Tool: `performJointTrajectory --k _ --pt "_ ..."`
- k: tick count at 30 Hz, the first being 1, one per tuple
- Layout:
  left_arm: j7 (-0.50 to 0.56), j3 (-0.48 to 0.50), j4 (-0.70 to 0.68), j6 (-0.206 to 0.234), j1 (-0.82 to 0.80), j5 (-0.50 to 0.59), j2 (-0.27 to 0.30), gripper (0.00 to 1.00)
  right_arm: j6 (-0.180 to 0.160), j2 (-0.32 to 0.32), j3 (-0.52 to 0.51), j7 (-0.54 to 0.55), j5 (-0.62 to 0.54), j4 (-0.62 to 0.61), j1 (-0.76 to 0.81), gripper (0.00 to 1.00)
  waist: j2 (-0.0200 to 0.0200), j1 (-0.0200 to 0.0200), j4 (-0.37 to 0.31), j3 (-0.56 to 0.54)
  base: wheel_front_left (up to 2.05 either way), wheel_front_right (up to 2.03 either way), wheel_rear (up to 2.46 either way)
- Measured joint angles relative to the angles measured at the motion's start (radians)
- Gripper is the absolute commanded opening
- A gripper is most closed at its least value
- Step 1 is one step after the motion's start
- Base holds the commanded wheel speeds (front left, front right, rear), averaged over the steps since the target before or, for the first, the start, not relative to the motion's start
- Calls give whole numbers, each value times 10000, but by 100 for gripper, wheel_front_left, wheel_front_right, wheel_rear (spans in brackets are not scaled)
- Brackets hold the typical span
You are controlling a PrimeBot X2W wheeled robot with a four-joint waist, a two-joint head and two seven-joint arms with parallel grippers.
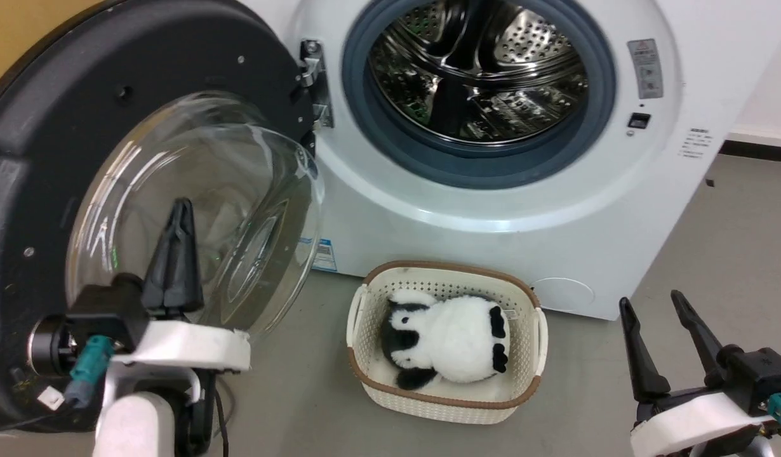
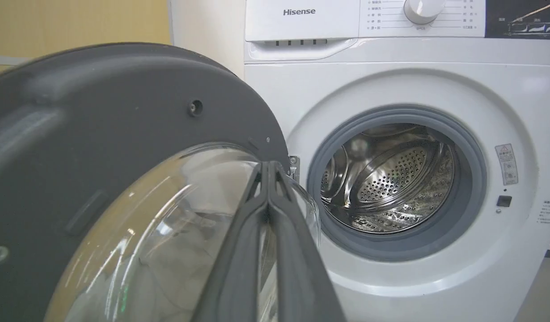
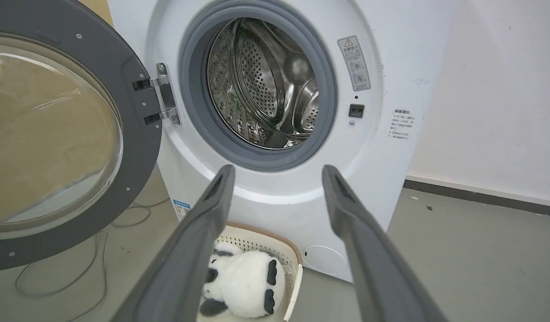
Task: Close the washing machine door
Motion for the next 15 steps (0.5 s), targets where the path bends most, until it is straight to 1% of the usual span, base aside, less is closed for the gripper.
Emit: performJointTrajectory --k 10,13,15 --pt "-213 466 -211 -257 -1127 -788 27 0 0 0 -244 -215 109 -50 -12 100 -1 0 875 133 0 0 0" --pt "-267 656 -230 -313 -1471 -1106 125 0 0 0 -301 -272 163 -75 -16 100 0 0 1148 176 0 0 0" --pt "-343 928 -270 -336 -1749 -1519 261 0 0 0 -299 -324 178 -88 -25 100 0 0 1388 231 0 0 0"
